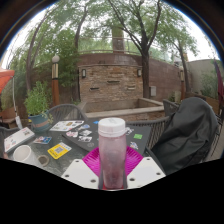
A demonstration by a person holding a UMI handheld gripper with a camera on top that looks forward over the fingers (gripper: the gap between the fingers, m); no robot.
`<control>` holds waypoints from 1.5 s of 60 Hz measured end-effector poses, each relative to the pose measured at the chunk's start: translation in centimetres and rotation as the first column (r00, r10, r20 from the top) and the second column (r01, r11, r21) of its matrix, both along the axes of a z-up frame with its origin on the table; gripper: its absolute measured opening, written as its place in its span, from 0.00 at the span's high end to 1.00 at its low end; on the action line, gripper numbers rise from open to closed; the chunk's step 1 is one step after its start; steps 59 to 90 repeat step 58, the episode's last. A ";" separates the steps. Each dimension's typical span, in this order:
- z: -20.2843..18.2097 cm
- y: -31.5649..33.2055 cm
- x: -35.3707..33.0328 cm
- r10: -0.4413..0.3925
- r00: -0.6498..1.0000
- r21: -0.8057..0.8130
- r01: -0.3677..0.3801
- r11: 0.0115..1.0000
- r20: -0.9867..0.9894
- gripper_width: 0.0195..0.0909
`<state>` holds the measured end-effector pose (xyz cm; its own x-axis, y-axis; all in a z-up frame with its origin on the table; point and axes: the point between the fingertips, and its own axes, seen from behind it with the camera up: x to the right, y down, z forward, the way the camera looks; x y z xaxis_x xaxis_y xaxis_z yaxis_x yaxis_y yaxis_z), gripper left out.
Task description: Pour water
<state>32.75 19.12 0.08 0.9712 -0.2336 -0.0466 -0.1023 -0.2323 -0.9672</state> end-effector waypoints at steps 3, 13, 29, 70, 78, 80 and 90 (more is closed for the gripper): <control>-0.2 -0.2 0.3 0.009 1.000 0.018 -0.010 1.000 0.010 0.89; -0.4 -1.2 0.3 0.009 1.000 0.038 -0.009 0.999 0.012 0.80; -0.4 -6.0 -2.5 -0.015 0.997 -0.097 0.007 0.995 -0.081 0.12; 12.8 -32.7 -18.7 -0.179 0.977 -0.113 0.166 0.980 -0.114 0.10; 12.8 -32.7 -18.7 -0.179 0.977 -0.113 0.166 0.980 -0.114 0.10; 12.8 -32.7 -18.7 -0.179 0.977 -0.113 0.166 0.980 -0.114 0.10; 12.8 -32.7 -18.7 -0.179 0.977 -0.113 0.166 0.980 -0.114 0.10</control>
